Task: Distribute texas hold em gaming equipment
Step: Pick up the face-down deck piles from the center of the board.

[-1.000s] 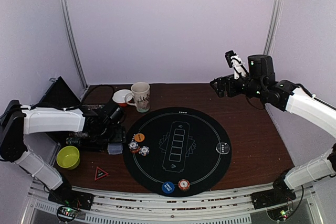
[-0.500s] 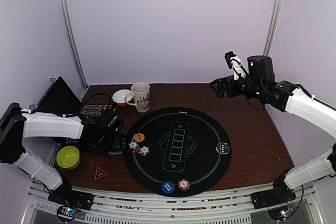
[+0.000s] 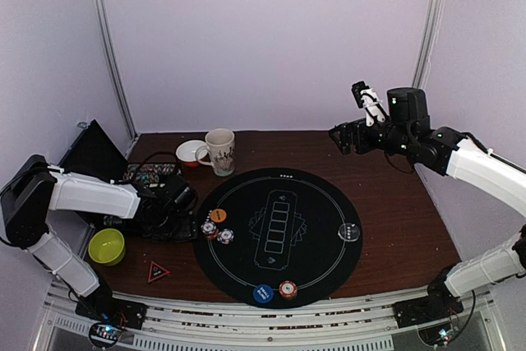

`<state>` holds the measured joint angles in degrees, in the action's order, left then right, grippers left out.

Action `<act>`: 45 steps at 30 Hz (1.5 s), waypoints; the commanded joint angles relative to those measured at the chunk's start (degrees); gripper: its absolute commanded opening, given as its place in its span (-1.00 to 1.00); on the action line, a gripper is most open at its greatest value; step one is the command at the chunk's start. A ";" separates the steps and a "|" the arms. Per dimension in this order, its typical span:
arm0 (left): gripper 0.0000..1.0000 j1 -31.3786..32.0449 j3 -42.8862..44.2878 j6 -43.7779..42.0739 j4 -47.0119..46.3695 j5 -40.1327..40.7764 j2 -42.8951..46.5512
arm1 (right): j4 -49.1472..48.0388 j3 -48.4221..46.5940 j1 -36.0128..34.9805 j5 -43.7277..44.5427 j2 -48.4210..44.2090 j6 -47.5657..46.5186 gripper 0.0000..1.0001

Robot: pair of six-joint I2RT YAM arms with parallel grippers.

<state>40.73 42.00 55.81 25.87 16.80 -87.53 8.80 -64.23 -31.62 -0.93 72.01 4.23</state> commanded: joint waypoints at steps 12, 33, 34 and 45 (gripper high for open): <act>0.47 -1.54 0.13 -1.71 -4.34 0.04 -4.61 | -0.80 0.78 0.32 0.40 -1.43 -0.96 1.00; 0.11 0.57 -3.79 -2.03 2.15 -3.73 1.57 | -0.23 -0.40 0.26 0.10 -0.44 -0.98 1.00; 0.11 0.70 -3.65 -2.07 2.53 -3.57 2.03 | -0.19 -0.46 0.32 -0.05 -0.38 -0.98 1.00; 0.10 0.71 3.42 -6.11 14.73 0.70 8.57 | 0.92 -1.48 0.32 -1.50 -0.96 -0.80 1.00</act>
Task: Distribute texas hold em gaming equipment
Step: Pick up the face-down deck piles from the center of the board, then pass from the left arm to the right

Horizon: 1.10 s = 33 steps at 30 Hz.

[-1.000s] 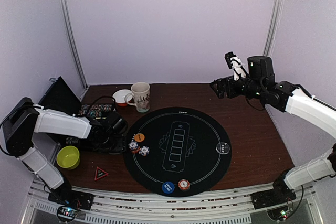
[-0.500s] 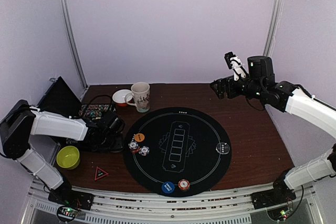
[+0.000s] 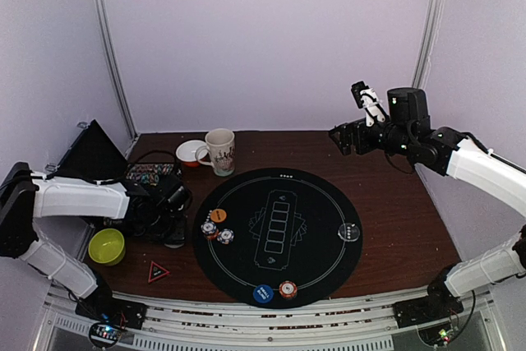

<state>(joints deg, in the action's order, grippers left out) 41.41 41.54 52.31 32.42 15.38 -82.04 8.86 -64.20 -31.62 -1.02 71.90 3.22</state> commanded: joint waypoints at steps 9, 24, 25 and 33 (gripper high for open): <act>0.07 0.17 13.52 -12.64 15.34 1.80 9.22 | 2.68 -4.09 0.33 -6.14 0.69 2.76 1.00; 0.04 9.07 30.60 -39.65 18.59 -3.73 6.67 | 8.15 -13.69 -3.85 -28.38 11.52 8.90 1.00; 0.04 9.84 30.77 -40.80 17.80 -3.74 6.41 | 7.80 -14.26 -4.06 -29.52 12.30 9.92 0.98; 0.00 12.07 27.21 -47.34 4.30 -6.68 7.95 | 8.38 -19.65 -7.58 -34.19 19.23 12.78 0.96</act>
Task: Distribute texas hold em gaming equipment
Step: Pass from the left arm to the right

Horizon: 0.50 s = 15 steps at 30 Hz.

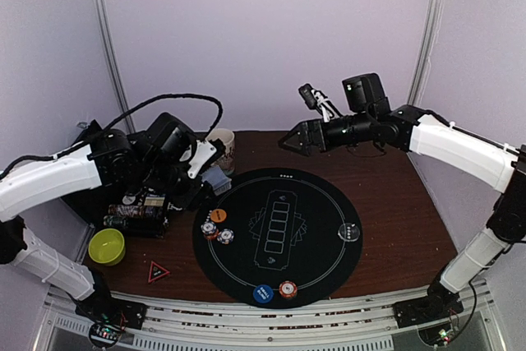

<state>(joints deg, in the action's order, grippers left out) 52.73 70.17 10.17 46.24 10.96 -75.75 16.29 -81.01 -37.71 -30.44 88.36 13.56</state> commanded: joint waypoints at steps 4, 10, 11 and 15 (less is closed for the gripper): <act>0.00 1.53 -3.15 -7.31 -13.75 -4.16 3.15 | -0.29 -4.45 -2.47 -9.03 6.65 5.18 0.95; 0.00 2.52 -3.46 -9.30 -14.42 -6.29 3.30 | -2.71 -9.00 -4.55 -16.72 14.09 8.59 0.93; 0.00 2.63 -3.58 -9.61 -14.49 -6.56 3.39 | -2.87 -9.90 -4.89 -17.78 15.26 9.34 0.91; 0.00 2.82 -3.88 -10.49 -14.60 -6.83 3.39 | -4.84 -11.44 -6.81 -21.06 18.22 11.67 0.80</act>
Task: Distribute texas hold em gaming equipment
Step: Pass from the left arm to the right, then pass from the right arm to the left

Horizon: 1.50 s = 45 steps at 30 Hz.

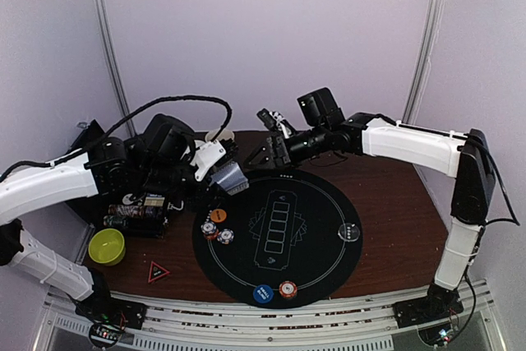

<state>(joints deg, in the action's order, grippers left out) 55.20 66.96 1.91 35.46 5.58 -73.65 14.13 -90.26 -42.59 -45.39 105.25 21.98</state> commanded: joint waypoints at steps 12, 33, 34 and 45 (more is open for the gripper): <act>-0.01 0.35 -0.70 -3.52 -4.17 -1.98 1.20 | -13.31 1.00 -3.97 -12.13 4.36 11.72 0.41; 0.82 0.30 -2.88 -6.86 -5.16 2.75 2.06 | -12.56 1.32 -4.67 -12.78 3.45 11.23 -1.00; 0.89 0.34 -3.57 -7.26 -5.71 3.34 2.30 | -12.89 1.53 -4.63 -12.73 3.25 11.41 -1.00; 0.60 0.35 -3.91 -8.44 -8.92 1.02 0.17 | -12.95 2.99 -4.68 -12.42 1.85 11.66 -1.00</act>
<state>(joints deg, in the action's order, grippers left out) 55.68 62.98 -5.37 31.07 7.22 -72.58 1.72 -88.09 -46.81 -56.86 110.04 33.45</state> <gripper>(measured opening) 0.840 0.112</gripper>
